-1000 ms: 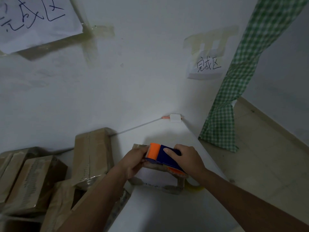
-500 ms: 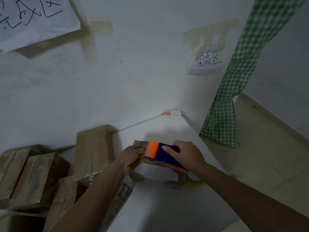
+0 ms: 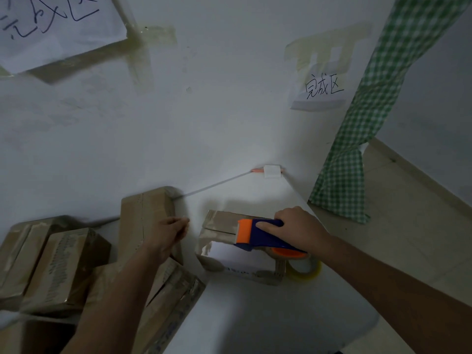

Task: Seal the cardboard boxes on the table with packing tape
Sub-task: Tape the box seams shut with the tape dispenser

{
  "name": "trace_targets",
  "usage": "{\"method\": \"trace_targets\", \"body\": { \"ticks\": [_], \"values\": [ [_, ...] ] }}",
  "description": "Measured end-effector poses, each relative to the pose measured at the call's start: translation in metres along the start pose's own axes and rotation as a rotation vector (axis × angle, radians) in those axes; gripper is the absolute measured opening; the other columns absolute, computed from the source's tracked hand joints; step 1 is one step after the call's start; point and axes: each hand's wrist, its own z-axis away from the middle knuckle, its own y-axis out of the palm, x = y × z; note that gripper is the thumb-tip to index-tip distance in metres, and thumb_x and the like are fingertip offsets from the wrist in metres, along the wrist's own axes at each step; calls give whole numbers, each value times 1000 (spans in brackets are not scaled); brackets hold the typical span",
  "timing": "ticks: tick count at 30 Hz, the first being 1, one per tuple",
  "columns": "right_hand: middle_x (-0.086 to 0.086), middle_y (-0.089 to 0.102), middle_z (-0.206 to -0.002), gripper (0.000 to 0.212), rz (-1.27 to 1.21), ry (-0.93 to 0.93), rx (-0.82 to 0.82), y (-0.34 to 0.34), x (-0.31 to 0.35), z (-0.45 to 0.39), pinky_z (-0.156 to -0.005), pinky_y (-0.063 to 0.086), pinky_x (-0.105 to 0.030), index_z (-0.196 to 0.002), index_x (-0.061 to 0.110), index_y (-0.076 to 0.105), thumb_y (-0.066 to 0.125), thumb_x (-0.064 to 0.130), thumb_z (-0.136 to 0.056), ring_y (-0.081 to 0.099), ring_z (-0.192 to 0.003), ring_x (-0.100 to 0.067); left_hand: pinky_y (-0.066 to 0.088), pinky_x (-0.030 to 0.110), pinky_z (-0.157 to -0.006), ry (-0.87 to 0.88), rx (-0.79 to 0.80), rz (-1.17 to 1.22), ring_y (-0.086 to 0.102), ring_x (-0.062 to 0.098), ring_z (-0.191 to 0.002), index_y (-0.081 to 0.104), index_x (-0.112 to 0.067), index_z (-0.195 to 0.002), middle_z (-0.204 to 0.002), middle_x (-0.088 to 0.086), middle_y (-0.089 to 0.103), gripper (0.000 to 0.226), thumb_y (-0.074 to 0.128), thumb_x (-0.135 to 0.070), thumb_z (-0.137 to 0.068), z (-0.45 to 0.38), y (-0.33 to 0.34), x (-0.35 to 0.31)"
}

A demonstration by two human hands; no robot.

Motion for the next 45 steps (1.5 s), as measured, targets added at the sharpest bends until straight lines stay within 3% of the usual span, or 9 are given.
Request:
{"method": "trace_targets", "body": {
  "ticks": [19, 22, 25, 27, 31, 35, 39, 41, 45],
  "values": [
    [3, 45, -62, 59, 213, 117, 46, 20, 23, -26, -48, 28, -25, -61, 20, 41, 41, 73, -87, 44, -55, -13, 39, 25, -56, -64, -132, -265, 47, 17, -55, 59, -5, -66, -61, 10, 54, 29, 59, -2, -95, -41, 20, 39],
    [3, 44, -62, 59, 223, 124, 55, 20, 22, -27, -50, 29, -25, -61, 20, 39, 41, 74, -86, 44, -56, -14, 42, 25, -54, -130, -136, -242, 50, 18, -53, 64, -1, -74, -59, 10, 58, 20, 62, -4, -94, -40, 31, 51],
    [2, 45, -62, 60, 232, 127, 55, 22, 23, -29, -53, 33, -25, -61, 20, 41, 40, 74, -86, 45, -56, -13, 37, 16, -38, -202, -83, -175, 53, 11, -37, 69, -3, -91, -48, 3, 61, 12, 60, -10, -97, -35, 37, 58],
    [2, 46, -62, 60, 236, 124, 50, 23, 23, -29, -52, 32, -25, -62, 19, 42, 40, 74, -86, 43, -53, -11, 37, 14, -35, -230, -71, -119, 53, 8, -34, 67, -2, -100, -58, 8, 62, 14, 57, -10, -99, -34, 39, 60],
    [3, 45, -61, 59, 234, 115, 43, 24, 24, -29, -49, 29, -24, -62, 20, 42, 40, 73, -87, 42, -52, -10, 36, 15, -33, -226, -85, -242, 55, 18, -46, 62, 4, -120, -74, 15, 61, 27, 52, -14, -102, -35, 42, 57],
    [3, 45, -61, 58, 249, 125, 42, 23, 26, -29, -52, 32, -25, -61, 20, 40, 40, 72, -87, 42, -53, -11, 54, 26, -52, -279, -44, -316, 64, 38, -103, 33, -8, -151, -135, 28, 52, 60, 60, -13, -98, -42, 39, 56],
    [3, 44, -59, 59, 254, 125, 25, 23, 27, -28, -46, 26, -24, -60, 20, 40, 41, 72, -87, 40, -51, -10, 53, 38, -91, -56, -103, -603, 65, 32, -108, 68, -2, -120, -119, 18, 68, 30, 47, -1, -97, -43, 39, 52],
    [2, 44, -59, 60, 256, 123, 15, 24, 26, -28, -46, 27, -24, -59, 19, 40, 40, 72, -87, 40, -50, -11, 53, 37, -88, 76, -160, -511, 67, 28, -98, 70, -5, -110, -111, 16, 71, 26, 47, -8, -99, -36, 42, 49],
    [2, 44, -60, 60, 249, 116, 11, 25, 29, -28, -47, 27, -25, -60, 19, 42, 41, 72, -87, 42, -52, -13, 43, 32, -74, 225, -76, -731, 64, 31, -98, 67, -11, -115, -105, 12, 70, 39, 36, -32, -106, -18, 55, 52]
  ]
}}
